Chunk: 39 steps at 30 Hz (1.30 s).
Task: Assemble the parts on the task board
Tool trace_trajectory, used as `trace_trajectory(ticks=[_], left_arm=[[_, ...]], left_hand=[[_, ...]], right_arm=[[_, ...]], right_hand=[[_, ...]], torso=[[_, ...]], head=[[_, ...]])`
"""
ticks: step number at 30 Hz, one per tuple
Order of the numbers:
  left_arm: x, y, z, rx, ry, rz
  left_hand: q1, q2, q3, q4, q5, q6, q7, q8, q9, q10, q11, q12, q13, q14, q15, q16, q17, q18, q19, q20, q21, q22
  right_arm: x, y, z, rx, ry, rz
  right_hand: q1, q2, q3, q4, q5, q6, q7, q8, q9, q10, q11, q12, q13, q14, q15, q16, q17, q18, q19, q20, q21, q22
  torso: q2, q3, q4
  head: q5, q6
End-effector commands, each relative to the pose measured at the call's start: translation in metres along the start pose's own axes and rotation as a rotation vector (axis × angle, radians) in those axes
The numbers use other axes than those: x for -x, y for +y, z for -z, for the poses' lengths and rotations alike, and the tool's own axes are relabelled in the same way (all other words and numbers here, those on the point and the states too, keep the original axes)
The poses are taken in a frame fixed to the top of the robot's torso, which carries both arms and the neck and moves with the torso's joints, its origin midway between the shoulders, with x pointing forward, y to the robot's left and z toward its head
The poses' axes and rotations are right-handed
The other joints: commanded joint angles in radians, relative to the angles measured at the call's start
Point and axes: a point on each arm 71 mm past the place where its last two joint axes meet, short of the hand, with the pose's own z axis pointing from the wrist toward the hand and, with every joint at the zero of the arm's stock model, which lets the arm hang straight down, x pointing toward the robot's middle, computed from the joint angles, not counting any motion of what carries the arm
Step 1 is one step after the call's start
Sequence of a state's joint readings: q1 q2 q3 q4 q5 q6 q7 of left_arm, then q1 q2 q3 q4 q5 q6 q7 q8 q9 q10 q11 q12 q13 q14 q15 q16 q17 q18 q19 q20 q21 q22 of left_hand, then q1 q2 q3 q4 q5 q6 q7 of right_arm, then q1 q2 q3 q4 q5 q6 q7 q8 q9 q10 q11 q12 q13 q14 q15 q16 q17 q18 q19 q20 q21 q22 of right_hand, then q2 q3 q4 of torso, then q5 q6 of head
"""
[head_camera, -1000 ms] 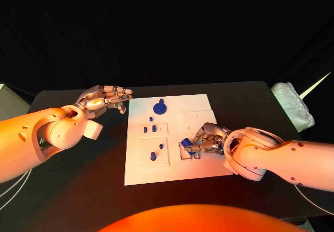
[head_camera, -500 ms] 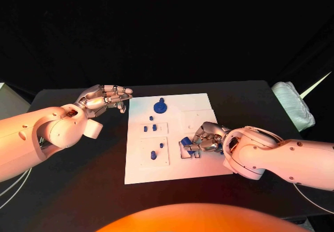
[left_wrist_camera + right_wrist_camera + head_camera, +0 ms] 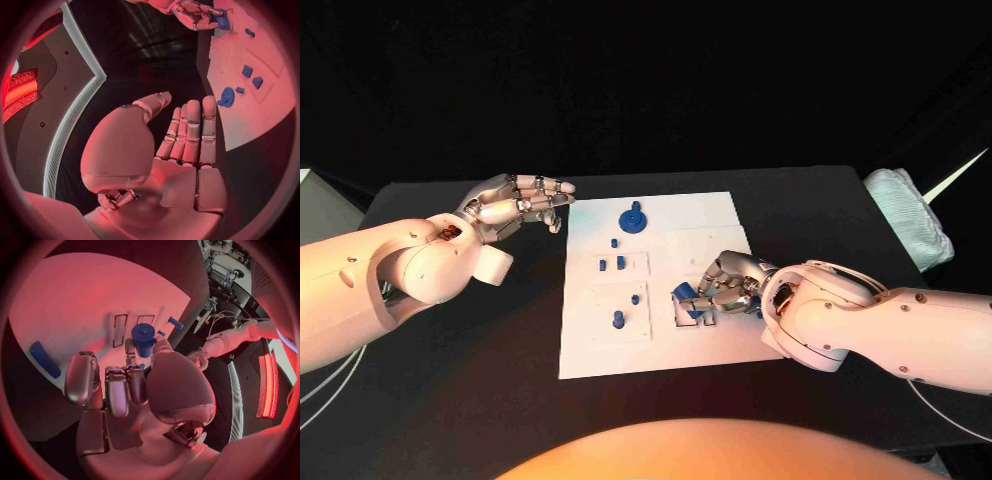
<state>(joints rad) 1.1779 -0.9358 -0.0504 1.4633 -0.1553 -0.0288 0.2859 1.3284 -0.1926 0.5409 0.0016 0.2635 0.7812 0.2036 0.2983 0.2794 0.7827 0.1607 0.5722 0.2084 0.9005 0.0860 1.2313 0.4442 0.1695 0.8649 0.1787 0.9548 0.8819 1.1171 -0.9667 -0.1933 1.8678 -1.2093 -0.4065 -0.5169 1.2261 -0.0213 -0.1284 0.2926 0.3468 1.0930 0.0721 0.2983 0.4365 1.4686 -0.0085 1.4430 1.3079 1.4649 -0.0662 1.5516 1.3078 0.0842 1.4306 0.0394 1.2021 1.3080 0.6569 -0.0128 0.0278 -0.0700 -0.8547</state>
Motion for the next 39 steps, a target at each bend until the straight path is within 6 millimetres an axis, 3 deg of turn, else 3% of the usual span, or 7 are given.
trace_trajectory(ticks=[1,14,39], left_arm=[[-0.0015,-0.0001,-0.0001,-0.001,0.013,0.002],[-0.0011,0.0,0.0,0.0,0.014,0.002],[-0.0005,0.0004,0.0002,0.004,0.015,0.002]], left_hand=[[-0.005,0.006,0.002,0.007,0.004,-0.006,0.015,0.004,-0.001,-0.008,-0.001,0.003,-0.001,0.0,0.004,0.002,-0.001,0.015,0.0,0.008,-0.004,-0.001],[-0.005,0.006,0.002,0.007,0.004,-0.006,0.015,0.004,-0.001,-0.008,-0.001,0.003,-0.001,0.0,0.004,0.002,-0.001,0.015,0.0,0.008,-0.004,-0.001],[-0.004,0.006,0.003,0.008,0.004,-0.008,0.015,0.005,-0.001,-0.009,-0.001,0.005,-0.002,0.0,0.004,0.002,-0.001,0.015,0.001,0.008,-0.005,-0.002]], right_arm=[[-0.0002,0.0018,0.0011,0.018,-0.009,0.007],[0.0002,0.0005,0.0036,0.018,-0.016,0.004],[-0.001,0.0001,0.0084,0.017,-0.001,0.008]], right_hand=[[-0.006,0.005,-0.004,-0.001,0.004,0.02,-0.014,0.005,0.001,0.044,-0.007,0.001,0.155,0.094,-0.009,0.002,0.207,-0.009,0.006,-0.004,0.002,0.039],[-0.004,0.009,-0.003,-0.001,0.007,0.02,-0.015,0.006,0.001,0.045,-0.007,0.001,0.155,0.095,-0.009,0.003,0.21,-0.01,0.008,-0.004,0.006,0.041],[-0.004,0.01,-0.003,-0.001,0.007,0.02,-0.015,0.006,0.001,0.046,-0.008,0.003,0.158,0.095,-0.01,0.003,0.212,-0.011,0.009,-0.005,0.009,0.044]], torso=[[0.0,0.0001,-0.0011],[0.001,0.0018,-0.0009],[0.001,0.0008,-0.0005]], head=[[0.002,0.0],[0.003,0.0],[0.006,-0.002]])
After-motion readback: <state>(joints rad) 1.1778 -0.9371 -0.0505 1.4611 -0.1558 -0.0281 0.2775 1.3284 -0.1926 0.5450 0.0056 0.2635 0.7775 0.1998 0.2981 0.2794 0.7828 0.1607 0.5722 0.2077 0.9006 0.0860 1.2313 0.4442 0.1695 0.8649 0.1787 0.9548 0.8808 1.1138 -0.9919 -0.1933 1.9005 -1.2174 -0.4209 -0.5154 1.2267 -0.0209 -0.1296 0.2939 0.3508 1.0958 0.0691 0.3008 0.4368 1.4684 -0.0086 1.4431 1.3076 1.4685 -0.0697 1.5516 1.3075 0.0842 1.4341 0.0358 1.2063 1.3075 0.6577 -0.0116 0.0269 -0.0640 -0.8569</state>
